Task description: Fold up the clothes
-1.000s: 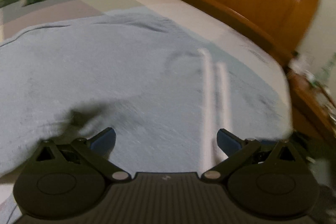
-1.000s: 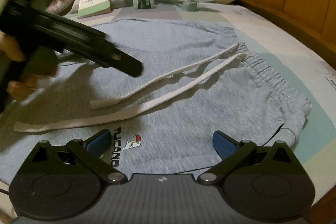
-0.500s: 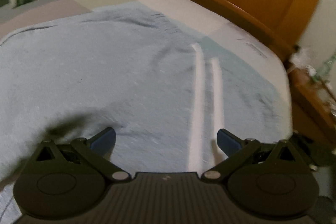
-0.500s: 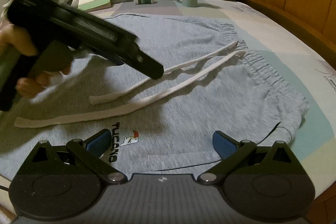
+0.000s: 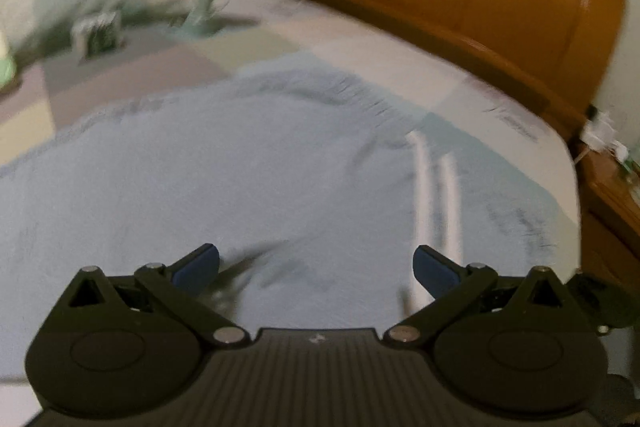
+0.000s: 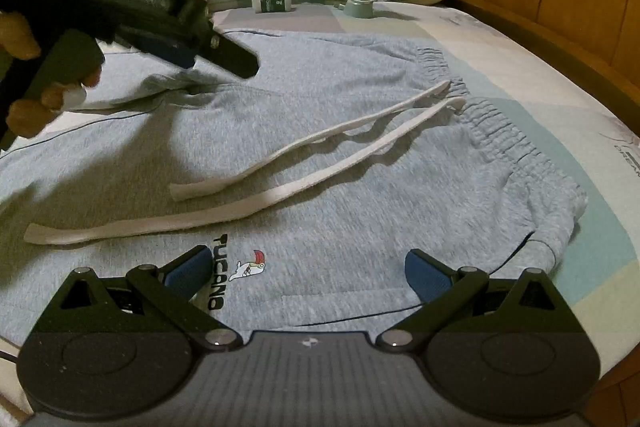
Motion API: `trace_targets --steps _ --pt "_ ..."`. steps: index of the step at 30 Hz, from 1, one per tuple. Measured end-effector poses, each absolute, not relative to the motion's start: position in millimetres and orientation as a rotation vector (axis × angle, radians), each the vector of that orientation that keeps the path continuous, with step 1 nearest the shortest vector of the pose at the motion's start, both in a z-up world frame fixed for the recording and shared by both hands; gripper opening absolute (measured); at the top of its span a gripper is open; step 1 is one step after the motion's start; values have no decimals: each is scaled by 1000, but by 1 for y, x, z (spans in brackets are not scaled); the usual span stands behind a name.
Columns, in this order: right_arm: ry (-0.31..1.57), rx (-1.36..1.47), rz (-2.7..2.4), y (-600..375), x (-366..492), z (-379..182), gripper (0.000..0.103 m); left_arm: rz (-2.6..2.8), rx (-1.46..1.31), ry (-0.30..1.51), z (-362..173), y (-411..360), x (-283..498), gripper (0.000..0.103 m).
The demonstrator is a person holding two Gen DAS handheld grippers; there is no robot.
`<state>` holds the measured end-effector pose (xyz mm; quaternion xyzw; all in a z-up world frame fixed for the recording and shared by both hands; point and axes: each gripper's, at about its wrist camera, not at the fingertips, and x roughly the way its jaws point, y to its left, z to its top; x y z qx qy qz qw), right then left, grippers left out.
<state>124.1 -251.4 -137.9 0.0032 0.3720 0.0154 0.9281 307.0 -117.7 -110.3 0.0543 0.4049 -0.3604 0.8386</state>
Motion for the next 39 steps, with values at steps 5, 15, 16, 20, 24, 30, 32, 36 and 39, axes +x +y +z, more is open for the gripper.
trace_targets --steps 5,15,16,20,24,30,32,36,39 --pt "761 8 30 -252 124 -138 103 -768 140 904 -126 -117 303 102" --pt "779 5 40 -253 129 -137 103 -814 145 784 -87 -124 295 102" --pt "782 5 41 -253 129 -137 103 -802 146 784 -88 -127 298 102" --pt "789 2 47 -253 130 -138 103 -740 133 877 -108 -135 316 102" --pt "797 -2 61 -255 132 -137 103 -732 149 905 -113 -137 317 102" --pt "881 -6 132 -266 144 -126 103 -762 183 812 -93 -138 307 102" --pt "896 -20 145 -273 149 -118 103 -782 174 791 -88 -141 309 102" --pt "862 -37 183 -293 159 -94 103 -764 171 808 -98 -153 321 102" --pt "827 -36 186 -312 177 -78 103 -728 156 897 -122 -160 335 102"
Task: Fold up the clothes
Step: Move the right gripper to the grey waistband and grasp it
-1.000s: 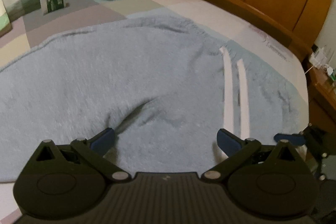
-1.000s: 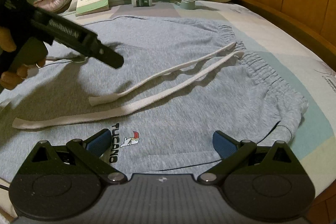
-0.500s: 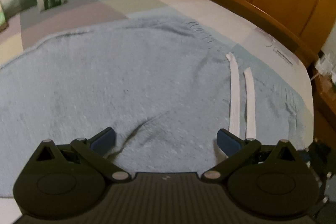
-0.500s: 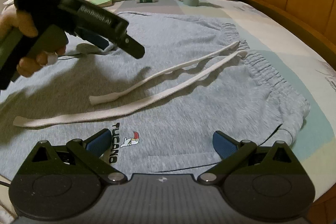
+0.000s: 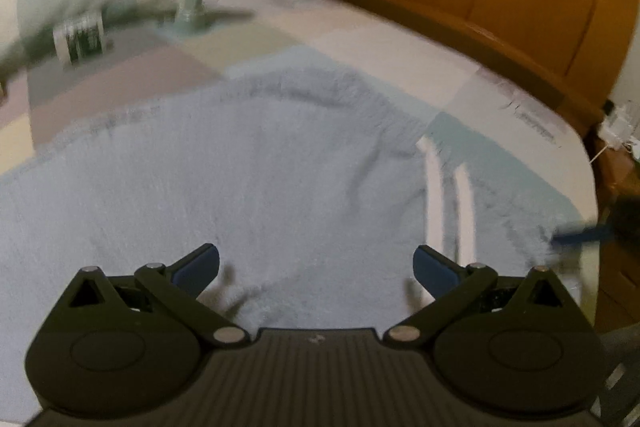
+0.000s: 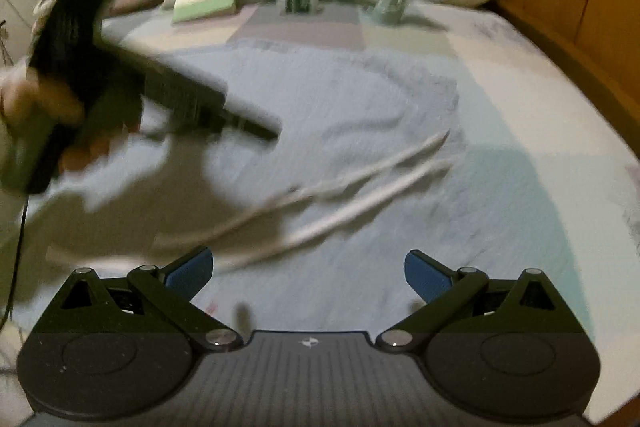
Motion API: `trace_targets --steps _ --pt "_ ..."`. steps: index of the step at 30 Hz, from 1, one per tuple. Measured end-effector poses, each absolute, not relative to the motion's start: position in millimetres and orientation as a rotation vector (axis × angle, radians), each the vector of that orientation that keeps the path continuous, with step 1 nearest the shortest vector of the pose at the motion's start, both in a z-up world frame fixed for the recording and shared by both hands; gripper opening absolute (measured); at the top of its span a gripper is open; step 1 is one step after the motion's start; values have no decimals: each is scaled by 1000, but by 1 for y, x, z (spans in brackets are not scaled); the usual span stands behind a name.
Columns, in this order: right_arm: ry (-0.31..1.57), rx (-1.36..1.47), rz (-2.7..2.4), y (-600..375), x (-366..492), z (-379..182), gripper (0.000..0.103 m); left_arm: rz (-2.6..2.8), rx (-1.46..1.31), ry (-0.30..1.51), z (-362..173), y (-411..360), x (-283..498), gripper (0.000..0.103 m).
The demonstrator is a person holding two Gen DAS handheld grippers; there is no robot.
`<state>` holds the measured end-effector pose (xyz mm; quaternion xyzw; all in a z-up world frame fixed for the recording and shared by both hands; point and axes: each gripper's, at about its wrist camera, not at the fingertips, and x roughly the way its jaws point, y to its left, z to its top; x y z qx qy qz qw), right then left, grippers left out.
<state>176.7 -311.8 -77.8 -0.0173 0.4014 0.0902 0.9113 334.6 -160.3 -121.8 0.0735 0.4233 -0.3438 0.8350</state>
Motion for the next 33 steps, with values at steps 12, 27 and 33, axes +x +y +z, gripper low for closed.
trace_targets --steps 12,27,33 --pt "808 89 269 -387 273 -81 103 -624 214 785 -104 -166 330 102" --pt "1022 670 446 -489 387 -148 103 -677 207 818 -125 -174 321 102" --pt "1035 783 510 -497 426 -163 103 -654 207 819 -125 -174 320 102"
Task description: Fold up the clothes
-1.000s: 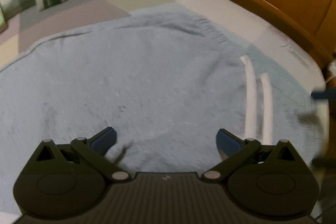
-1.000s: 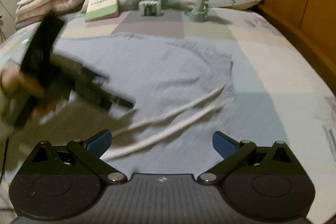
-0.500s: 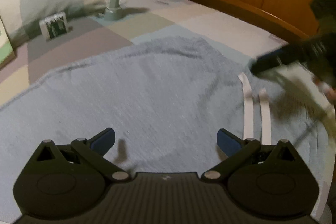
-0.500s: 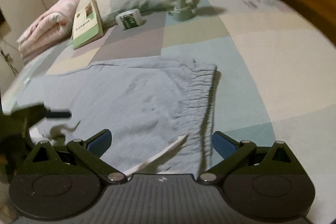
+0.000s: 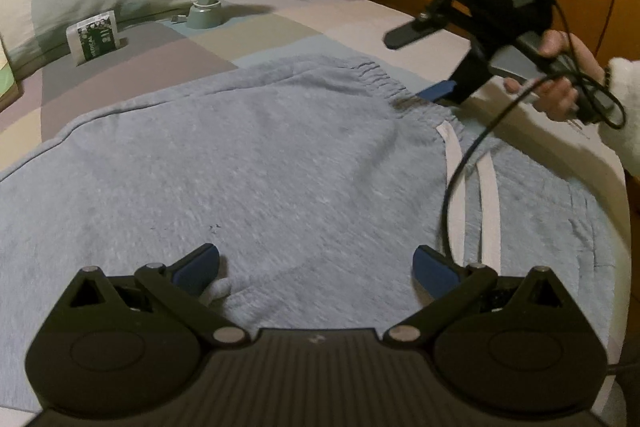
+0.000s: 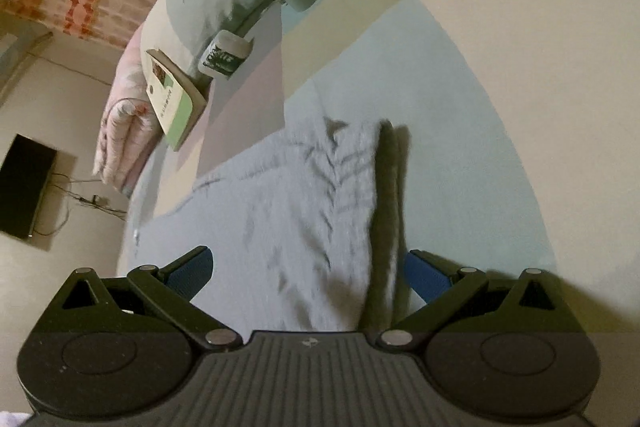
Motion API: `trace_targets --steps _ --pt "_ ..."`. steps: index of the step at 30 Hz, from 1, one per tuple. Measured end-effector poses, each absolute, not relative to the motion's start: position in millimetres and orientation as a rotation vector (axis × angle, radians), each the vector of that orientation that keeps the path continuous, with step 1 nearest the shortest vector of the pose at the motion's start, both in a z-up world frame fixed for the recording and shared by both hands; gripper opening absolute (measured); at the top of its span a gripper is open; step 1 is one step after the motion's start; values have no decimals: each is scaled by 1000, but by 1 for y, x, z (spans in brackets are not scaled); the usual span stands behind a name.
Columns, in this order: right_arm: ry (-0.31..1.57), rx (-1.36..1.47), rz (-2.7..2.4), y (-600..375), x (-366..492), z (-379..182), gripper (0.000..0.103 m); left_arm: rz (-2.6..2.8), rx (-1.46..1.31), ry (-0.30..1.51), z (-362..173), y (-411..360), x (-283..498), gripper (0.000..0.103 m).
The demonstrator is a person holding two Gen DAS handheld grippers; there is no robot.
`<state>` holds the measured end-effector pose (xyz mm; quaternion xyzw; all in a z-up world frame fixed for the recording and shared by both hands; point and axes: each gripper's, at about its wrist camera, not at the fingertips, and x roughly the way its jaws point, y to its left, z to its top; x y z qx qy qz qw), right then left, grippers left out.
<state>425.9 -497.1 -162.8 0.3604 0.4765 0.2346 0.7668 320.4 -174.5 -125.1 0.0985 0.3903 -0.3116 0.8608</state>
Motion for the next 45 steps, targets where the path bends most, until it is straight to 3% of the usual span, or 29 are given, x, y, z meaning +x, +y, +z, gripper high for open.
trace_targets --steps 23,25,30,35,37,39,45 --pt "958 716 768 -482 477 -178 102 -612 112 740 -101 -146 326 102" --pt "944 693 790 -485 477 -180 93 -602 113 743 -102 -143 327 102" --pt "952 750 730 -503 485 -194 43 -593 109 747 -102 -141 330 102" --pt "940 694 728 -487 495 -196 42 -601 120 760 -103 -146 329 102" --pt "930 666 719 -484 495 -196 34 -599 132 759 -103 -147 329 102" --pt "924 630 679 -483 491 -196 16 -594 143 761 -102 -148 329 102" --pt "884 369 596 -456 473 -170 18 -581 205 783 -104 -150 337 102"
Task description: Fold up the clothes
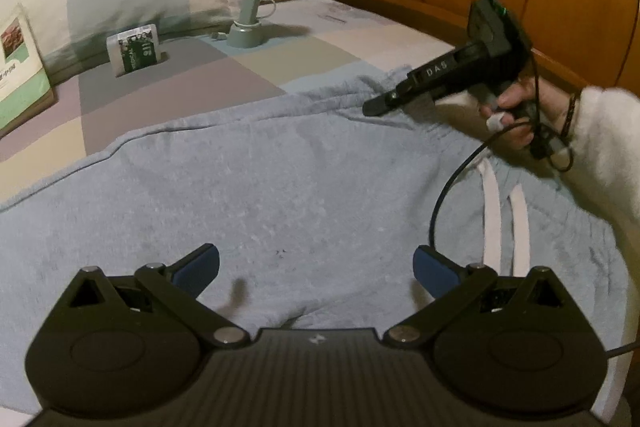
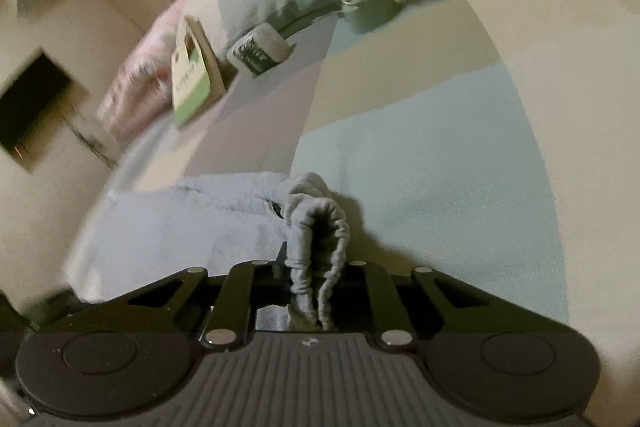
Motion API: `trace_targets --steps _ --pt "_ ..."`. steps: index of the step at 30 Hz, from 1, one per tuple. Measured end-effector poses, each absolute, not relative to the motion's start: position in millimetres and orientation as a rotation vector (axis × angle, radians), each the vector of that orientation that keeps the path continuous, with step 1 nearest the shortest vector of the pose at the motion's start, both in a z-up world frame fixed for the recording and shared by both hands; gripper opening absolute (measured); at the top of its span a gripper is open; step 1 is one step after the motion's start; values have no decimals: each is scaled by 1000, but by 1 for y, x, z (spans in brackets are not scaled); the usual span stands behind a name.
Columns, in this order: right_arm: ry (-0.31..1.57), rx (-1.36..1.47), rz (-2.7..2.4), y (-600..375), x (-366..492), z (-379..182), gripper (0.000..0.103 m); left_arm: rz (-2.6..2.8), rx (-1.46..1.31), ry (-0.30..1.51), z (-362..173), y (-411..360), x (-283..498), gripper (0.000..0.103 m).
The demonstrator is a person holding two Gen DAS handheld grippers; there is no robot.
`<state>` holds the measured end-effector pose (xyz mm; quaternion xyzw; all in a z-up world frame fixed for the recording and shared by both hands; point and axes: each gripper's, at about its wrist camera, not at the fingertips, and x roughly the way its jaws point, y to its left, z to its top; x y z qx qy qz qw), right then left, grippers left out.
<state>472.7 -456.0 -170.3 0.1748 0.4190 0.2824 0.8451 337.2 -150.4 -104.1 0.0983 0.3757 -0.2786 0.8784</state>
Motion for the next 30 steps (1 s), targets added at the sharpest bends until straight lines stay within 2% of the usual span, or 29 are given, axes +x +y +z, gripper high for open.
trace_targets --steps 10,17,24,30 --pt "825 36 565 -407 429 -111 18 -517 502 726 -106 -141 365 102" --pt "816 -105 568 -371 393 -84 18 -513 707 574 -104 -149 379 102" --pt "773 -243 568 -341 359 -73 18 -473 847 401 -110 -158 396 102" --pt "761 -339 581 -321 340 -75 18 -486 899 386 -122 -165 411 98"
